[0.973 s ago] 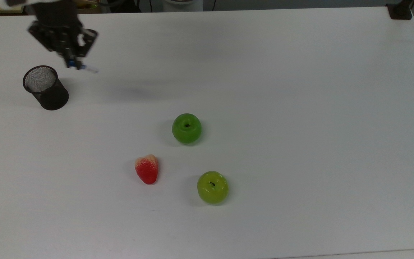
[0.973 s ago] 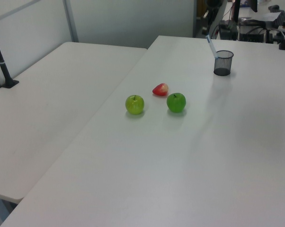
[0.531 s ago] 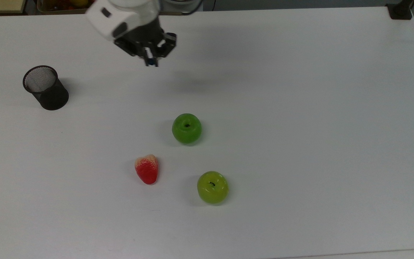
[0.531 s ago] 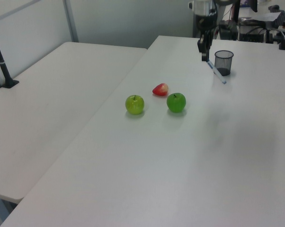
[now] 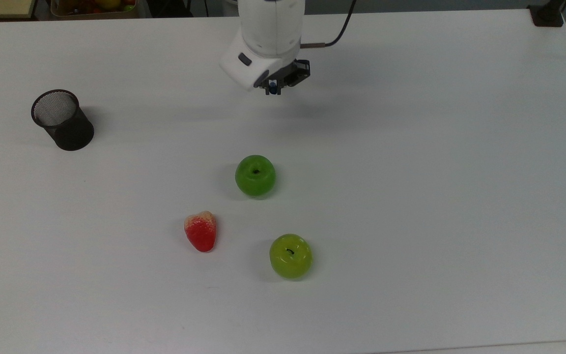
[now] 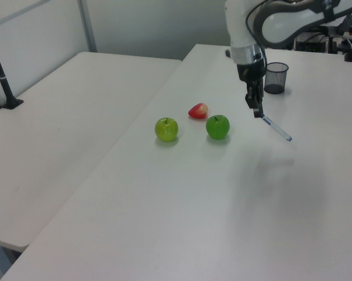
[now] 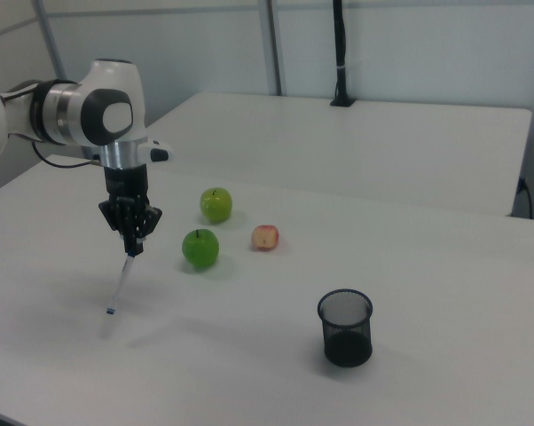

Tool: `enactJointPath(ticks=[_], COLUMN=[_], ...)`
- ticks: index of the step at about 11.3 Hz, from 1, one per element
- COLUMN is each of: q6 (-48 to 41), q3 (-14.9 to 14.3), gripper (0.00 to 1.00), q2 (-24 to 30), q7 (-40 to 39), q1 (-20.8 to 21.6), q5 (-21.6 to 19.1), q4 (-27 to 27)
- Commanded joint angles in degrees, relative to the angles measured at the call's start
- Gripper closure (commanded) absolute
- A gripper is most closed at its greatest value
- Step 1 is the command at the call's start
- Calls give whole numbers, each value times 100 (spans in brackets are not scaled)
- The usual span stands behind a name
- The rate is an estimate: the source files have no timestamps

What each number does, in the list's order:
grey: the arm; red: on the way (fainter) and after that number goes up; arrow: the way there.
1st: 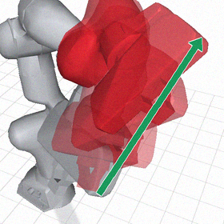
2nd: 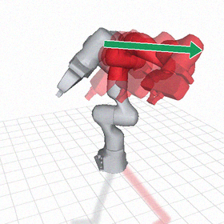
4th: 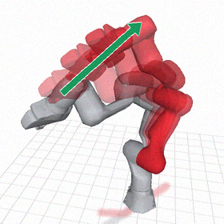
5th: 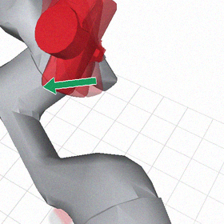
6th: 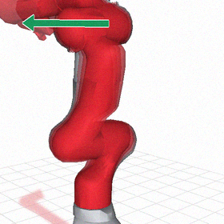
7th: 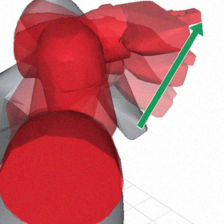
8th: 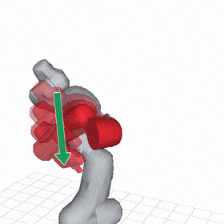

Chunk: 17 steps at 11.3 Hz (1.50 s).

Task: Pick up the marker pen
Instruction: 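Carry the marker away from the cup and lower it to the table, then open the gripper to release the marker and raise it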

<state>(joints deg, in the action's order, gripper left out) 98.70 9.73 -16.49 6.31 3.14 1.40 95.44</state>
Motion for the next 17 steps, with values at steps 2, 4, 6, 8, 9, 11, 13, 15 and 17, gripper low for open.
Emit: enactJointPath(ticks=[2,4,6,8,9,11,13,15,17], q6=[307,378,387,387,378,387,387,378,317], q3=[-33,-33,-33,-33,-33,-33,-33,-42,-85], gripper=[92,90,66,24,1,0,0,0,0], q2=[-162,-241,-232,-232,-232,-232,-215,-110,240], q7=[81,107,116,124,168,230,239,230,230], q1=[46,64,55,55,64,64,72,64,55], q5=[-34,-26,-26,-8,35,62,62,80,133], q4=[54,54,36,27,27,10,1,-25,-148])
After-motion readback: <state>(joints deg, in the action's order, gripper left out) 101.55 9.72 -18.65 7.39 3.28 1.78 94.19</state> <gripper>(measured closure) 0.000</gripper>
